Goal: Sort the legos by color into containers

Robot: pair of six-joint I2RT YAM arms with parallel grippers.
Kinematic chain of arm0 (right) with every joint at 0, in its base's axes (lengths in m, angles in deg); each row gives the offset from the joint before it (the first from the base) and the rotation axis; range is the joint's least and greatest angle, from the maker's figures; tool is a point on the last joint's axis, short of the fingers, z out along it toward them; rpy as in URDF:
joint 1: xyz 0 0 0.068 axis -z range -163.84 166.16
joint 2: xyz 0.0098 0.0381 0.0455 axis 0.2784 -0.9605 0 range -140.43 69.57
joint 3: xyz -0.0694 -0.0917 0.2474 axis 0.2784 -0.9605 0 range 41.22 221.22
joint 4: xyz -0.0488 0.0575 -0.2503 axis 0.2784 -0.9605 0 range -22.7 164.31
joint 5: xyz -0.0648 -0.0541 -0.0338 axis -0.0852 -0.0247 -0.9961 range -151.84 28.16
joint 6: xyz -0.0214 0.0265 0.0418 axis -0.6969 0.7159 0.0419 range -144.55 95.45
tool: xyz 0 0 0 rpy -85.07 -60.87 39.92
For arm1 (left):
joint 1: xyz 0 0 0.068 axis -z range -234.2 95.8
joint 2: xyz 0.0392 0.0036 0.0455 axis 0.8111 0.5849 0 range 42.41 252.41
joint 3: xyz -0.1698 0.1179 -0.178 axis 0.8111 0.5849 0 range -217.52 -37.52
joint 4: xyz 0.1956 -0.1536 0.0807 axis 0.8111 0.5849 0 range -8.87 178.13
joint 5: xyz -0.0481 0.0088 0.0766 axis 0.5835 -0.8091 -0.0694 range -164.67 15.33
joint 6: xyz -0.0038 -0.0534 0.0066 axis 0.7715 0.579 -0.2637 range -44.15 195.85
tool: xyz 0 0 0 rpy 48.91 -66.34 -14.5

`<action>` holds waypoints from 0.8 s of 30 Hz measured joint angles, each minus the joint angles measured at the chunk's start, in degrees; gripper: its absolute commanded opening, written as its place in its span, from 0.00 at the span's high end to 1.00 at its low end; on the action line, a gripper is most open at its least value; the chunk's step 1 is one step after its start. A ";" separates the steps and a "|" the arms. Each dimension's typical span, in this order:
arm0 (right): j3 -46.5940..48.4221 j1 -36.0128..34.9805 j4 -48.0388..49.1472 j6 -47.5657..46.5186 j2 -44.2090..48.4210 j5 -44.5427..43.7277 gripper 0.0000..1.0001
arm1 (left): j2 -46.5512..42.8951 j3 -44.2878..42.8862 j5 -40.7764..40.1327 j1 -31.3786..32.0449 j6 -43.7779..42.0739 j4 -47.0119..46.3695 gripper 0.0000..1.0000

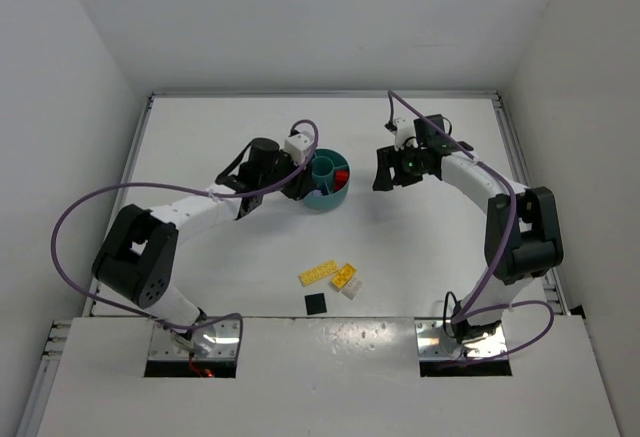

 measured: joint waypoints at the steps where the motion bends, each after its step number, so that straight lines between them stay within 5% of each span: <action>1: 0.00 0.00 0.00 0.00 0.00 0.00 0.35 | 0.46 -0.07 0.00 0.00 -0.02 -0.37 0.73; 9: -0.02 0.00 0.04 0.00 0.00 0.02 0.35 | 2.54 -2.10 -0.11 0.00 0.44 -0.83 0.52; 14: -0.09 0.00 0.04 0.00 0.00 0.02 0.35 | 2.54 -2.14 -0.55 0.00 0.70 -0.81 0.26; 24: -4.79 -1.36 -2.64 -7.43 4.63 2.67 0.36 | -4.72 -2.10 -1.07 -0.46 1.57 2.49 0.25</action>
